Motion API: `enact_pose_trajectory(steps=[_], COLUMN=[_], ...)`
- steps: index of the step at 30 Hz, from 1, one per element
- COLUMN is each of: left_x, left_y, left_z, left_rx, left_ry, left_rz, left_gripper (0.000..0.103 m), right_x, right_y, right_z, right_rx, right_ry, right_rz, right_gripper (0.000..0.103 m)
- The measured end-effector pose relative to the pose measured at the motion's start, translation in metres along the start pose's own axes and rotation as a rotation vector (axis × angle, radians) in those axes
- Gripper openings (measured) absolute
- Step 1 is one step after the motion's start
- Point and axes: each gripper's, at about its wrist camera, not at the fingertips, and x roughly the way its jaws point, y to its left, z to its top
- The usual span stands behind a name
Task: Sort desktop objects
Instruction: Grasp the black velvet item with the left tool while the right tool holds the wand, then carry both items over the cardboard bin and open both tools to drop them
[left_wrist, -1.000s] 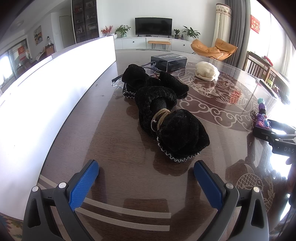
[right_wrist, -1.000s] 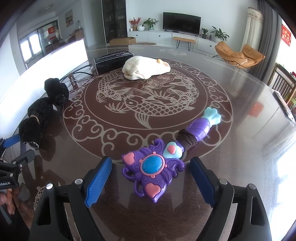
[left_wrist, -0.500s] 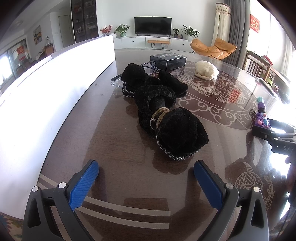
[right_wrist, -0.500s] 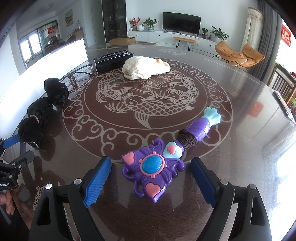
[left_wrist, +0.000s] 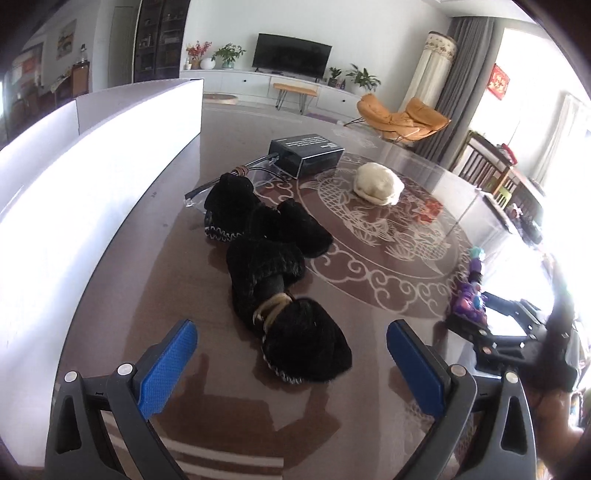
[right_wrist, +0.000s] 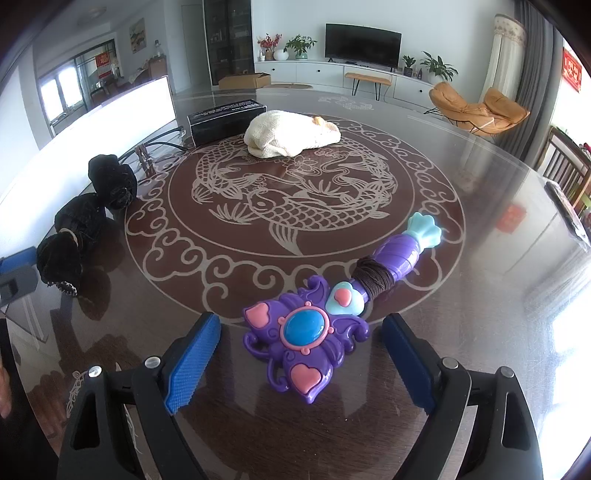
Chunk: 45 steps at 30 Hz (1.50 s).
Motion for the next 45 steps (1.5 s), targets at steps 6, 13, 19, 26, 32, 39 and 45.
enact_pose_trajectory(steps=[6, 13, 19, 26, 32, 39, 45], left_x=[0.02, -0.017, -0.035, -0.038, -0.04, -0.033, -0.041], left_y=[-0.009, 0.002, 0.0, 0.001, 0.005, 0.004, -0.003], left_z=[0.004, -0.022, -0.034, -0.044, -0.048, -0.048, -0.054], left_rx=[0.118, 0.039, 0.075, 0.067, 0.058, 0.05, 0.079], left_ry=[0.055, -0.002, -0.042, -0.081, -0.089, -0.076, -0.09], left_rz=[0.089, -0.001, -0.004, -0.019, -0.027, -0.04, -0.055], left_gripper=[0.035, 0.035, 0.035, 0.035, 0.035, 0.035, 0.035], right_x=[-0.004, -0.004, 0.015, 0.022, 0.041, 0.053, 0.06], right_y=[-0.011, -0.033, -0.011, -0.038, -0.017, -0.033, -0.032], right_z=[0.002, 0.016, 0.043, 0.054, 0.081, 0.098, 0.105], right_rx=[0.031, 0.187, 0.192, 0.448, 0.315, 0.368, 0.299], right_ry=[-0.001, 0.124, 0.139, 0.16, 0.162, 0.231, 0.214], right_rz=[0.087, 0.24, 0.237, 0.205, 0.034, 0.085, 0.116], right_gripper=[0.09, 0.08, 0.072, 0.071, 0.036, 0.037, 0.025])
